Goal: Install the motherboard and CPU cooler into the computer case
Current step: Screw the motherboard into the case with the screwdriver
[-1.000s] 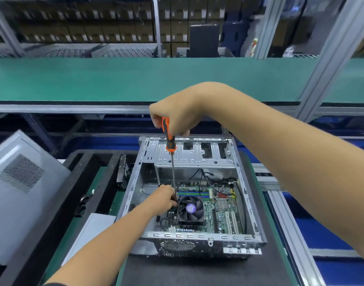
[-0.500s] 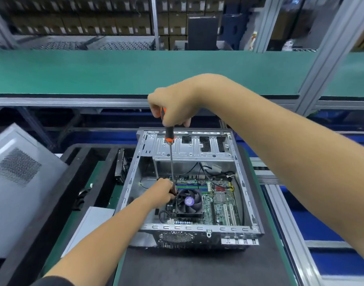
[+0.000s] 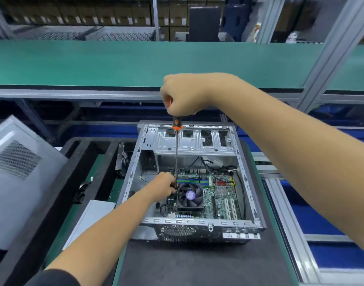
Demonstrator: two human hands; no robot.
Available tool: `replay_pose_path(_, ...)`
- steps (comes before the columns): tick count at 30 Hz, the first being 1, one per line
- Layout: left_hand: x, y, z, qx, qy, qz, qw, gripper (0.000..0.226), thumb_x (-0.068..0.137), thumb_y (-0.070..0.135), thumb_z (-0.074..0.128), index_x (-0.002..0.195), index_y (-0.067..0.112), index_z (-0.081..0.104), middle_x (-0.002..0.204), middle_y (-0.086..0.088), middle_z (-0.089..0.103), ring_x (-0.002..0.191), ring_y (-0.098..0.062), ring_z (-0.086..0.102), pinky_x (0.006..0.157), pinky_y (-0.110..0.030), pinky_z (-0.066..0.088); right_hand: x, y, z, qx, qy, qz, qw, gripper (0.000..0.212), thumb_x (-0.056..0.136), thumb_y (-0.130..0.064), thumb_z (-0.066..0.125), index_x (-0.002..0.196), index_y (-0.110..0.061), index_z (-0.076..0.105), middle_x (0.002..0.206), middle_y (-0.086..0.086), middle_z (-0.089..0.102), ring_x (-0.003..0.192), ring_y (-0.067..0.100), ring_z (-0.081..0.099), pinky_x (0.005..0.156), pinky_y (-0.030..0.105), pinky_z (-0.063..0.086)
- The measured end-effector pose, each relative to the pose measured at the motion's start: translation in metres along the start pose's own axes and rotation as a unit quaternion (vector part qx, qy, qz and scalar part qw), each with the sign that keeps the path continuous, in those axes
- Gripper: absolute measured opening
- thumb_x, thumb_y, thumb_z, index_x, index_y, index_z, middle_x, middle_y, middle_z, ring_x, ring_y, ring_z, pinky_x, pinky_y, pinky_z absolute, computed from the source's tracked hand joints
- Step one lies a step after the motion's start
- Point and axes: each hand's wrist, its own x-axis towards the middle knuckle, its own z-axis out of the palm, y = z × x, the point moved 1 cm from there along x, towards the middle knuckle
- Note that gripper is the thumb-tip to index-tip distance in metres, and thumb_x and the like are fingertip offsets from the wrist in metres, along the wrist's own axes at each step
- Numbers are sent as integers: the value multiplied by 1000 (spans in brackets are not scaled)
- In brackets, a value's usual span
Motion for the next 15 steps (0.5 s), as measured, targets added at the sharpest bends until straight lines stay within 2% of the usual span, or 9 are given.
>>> replay_pose_path(2,2,-1,1,-7,1,-2,1000,11,87,12,67,81,3,66,85,-11,64,68,-20,57,64,-29,44,-3,-1,-2,32,-9,-23,999,28,80,-6,42,99,-8,62,98,12,66,81,27,65,65,36,50)
replay_pose_path(5,3,-3,0,-12,2,3,1000,9,86,13,69,85,4,70,90,-10,68,73,-19,59,69,-28,44,-1,-3,7,33,70,-37,996,14,83,-6,49,85,-17,58,88,2,62,80,23,58,56,25,41)
replay_pose_path(7,3,-4,1,-14,8,9,1000,12,85,13,70,90,3,71,93,-10,69,77,-19,60,72,-27,45,4,-5,14,25,101,-27,994,11,84,-12,52,75,-18,50,80,2,56,76,26,56,54,27,41)
replay_pose_path(9,2,-4,1,-14,10,11,1000,13,84,13,70,92,2,72,94,-10,70,79,-20,61,74,-28,47,7,-5,17,4,118,-12,993,20,85,-19,54,70,-16,41,74,5,52,67,26,55,53,31,43)
replay_pose_path(12,1,-3,0,-12,10,13,1000,13,84,13,70,92,3,71,94,-11,70,81,-22,62,76,-31,50,6,-2,14,-20,145,17,989,34,91,-25,53,65,-17,33,68,1,40,55,18,43,46,29,29)
replay_pose_path(13,0,-2,0,-9,9,14,1000,14,85,13,70,92,2,71,94,-11,70,81,-23,63,77,-32,50,4,-1,13,-17,140,21,990,36,92,-26,53,64,-16,33,65,1,40,54,19,44,46,29,29)
replay_pose_path(15,-2,-2,-1,-5,10,16,1000,13,85,14,69,91,2,71,94,-11,70,81,-23,62,74,-29,47,-1,2,11,-15,102,21,994,34,92,-29,54,65,-12,42,61,4,50,56,25,56,50,30,41)
